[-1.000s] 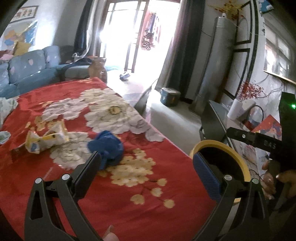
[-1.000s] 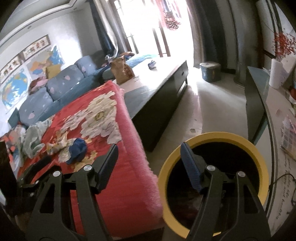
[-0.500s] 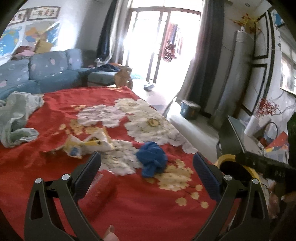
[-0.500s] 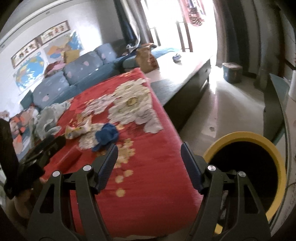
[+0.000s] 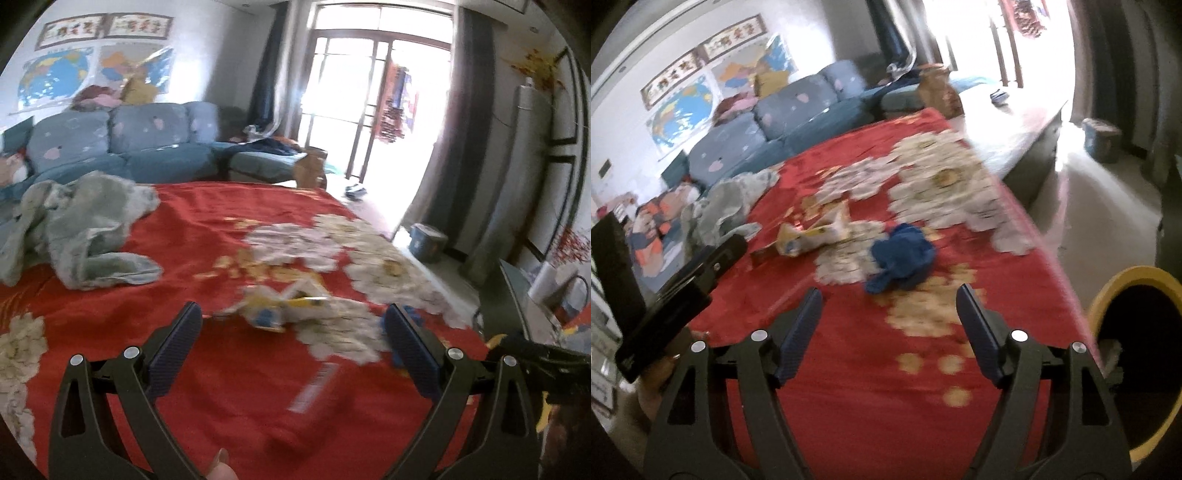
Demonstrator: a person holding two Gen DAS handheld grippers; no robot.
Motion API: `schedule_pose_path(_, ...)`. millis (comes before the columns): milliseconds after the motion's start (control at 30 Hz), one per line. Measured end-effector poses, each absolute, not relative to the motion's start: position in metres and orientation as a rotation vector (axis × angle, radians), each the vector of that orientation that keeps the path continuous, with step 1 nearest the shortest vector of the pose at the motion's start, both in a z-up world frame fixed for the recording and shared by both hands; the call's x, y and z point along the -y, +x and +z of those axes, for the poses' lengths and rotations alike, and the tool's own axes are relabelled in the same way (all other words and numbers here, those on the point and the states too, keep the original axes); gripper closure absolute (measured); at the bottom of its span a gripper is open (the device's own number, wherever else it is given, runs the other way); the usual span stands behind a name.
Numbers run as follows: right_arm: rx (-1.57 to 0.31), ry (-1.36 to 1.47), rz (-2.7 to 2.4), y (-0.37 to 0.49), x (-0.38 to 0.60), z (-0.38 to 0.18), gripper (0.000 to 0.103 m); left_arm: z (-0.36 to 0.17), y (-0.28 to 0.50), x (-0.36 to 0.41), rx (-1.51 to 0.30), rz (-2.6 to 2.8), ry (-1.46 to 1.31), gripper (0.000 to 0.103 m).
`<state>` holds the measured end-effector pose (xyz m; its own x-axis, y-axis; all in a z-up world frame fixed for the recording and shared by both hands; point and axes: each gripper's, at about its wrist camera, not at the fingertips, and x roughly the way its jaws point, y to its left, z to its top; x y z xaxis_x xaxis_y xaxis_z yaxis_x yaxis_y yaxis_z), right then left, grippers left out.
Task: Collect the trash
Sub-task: 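Move both tools back over the bedspread toward the red container, then grasp the red cylindrical container with the right tool while the left tool grasps a red-white wrapper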
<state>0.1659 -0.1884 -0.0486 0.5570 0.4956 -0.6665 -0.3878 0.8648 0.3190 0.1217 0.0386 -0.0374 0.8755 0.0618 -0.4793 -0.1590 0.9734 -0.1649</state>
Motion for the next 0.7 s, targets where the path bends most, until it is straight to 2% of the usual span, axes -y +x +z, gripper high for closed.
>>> schedule_pose_path(333,-0.939,0.102,0.617,0.175,0.109,-0.075,0.036,-0.059,0.12,-0.109,-0.555,0.23,-0.264,0.008)
schedule_pose_path(400,-0.964,0.116,0.624,0.178,0.098,-0.082,0.036,-0.063,0.123,-0.117,-0.568,0.221,-0.27,0.021)
schedule_pose_path(533,-1.022,0.137,0.614,0.19,0.078,-0.095,0.037,-0.068,0.131,-0.124,-0.594,0.184,-0.285,0.031)
schedule_pose_path(700,-1.075,0.152,0.58,0.2,0.065,-0.111,0.043,-0.077,0.146,-0.125,-0.631,0.117,-0.284,0.055)
